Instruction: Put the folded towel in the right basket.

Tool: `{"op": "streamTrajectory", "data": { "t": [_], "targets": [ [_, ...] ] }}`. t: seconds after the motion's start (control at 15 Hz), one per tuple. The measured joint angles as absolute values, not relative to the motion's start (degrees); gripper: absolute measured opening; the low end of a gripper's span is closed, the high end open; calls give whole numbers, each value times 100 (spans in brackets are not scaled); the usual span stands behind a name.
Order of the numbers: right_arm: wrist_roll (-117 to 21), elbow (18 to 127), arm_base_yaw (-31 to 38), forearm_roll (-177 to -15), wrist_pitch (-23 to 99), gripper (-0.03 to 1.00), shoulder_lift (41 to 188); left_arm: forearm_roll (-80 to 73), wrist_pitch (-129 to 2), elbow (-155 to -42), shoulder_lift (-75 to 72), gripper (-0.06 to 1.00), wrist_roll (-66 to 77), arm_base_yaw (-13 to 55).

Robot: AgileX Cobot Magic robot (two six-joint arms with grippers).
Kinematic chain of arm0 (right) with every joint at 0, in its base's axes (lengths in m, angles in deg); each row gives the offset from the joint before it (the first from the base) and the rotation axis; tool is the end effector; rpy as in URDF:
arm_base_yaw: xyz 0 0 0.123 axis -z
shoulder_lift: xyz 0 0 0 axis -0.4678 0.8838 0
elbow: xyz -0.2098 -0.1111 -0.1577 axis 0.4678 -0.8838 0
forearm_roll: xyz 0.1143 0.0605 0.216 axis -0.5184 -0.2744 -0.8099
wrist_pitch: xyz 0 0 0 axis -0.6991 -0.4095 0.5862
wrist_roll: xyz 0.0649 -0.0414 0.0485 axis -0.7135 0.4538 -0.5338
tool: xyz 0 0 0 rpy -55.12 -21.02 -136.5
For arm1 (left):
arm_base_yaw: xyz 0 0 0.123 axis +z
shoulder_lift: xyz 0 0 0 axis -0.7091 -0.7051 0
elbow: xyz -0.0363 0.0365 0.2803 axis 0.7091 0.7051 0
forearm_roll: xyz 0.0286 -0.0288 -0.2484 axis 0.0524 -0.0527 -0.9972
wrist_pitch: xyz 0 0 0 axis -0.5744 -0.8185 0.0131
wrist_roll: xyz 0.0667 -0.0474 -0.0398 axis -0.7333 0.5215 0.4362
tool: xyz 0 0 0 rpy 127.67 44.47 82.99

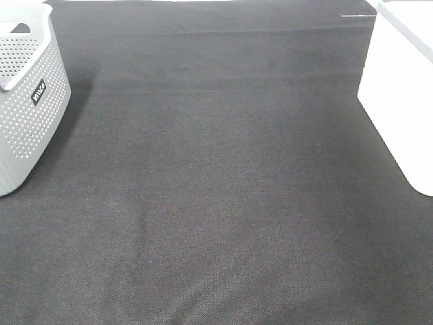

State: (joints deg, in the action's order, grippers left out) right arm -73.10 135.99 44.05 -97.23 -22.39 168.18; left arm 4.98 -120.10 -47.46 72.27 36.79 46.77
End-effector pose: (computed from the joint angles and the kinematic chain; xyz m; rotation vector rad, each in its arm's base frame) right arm 0.4698 -0.1219 0.3734 0.3720 2.3618 0.0908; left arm -0.0054 -0.0072 0.2778 0.0270 2.0245 -0.0571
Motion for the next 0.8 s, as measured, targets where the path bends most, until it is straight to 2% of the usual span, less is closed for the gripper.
{"op": "streamTrajectory", "data": {
  "t": [0.2, 0.27, 0.4, 0.47, 0.53, 0.73, 0.8],
  "targets": [
    [-7298, 12843, 4405, -9287, -2279, 28, 16875, 498, -12010, -4746, 7227, 99, 3679, 4677],
    [-7287, 12734, 4405, -9178, -2285, 32, 16944, 504, -12010, -4746, 7227, 99, 3679, 4677],
    [-7155, 12642, 4405, -9144, -2285, 73, 17024, 504, -12010, -4746, 7227, 99, 3679, 4677],
    [-7069, 12631, 4405, -9144, -2285, 86, 17036, 504, -12010, -4746, 7227, 99, 3679, 4677],
    [-7046, 12631, 4405, -9138, -2285, 92, 17001, 504, -12010, -4746, 7227, 99, 3679, 4677],
    [-7046, 12619, 4233, -9127, -2279, 97, 16675, 526, -12010, -4746, 7227, 99, 3679, 4677],
    [-7046, 12482, 3855, -9121, -2256, 97, 16342, 526, -12010, -4746, 7227, 99, 3679, 4677]
  ]
}}
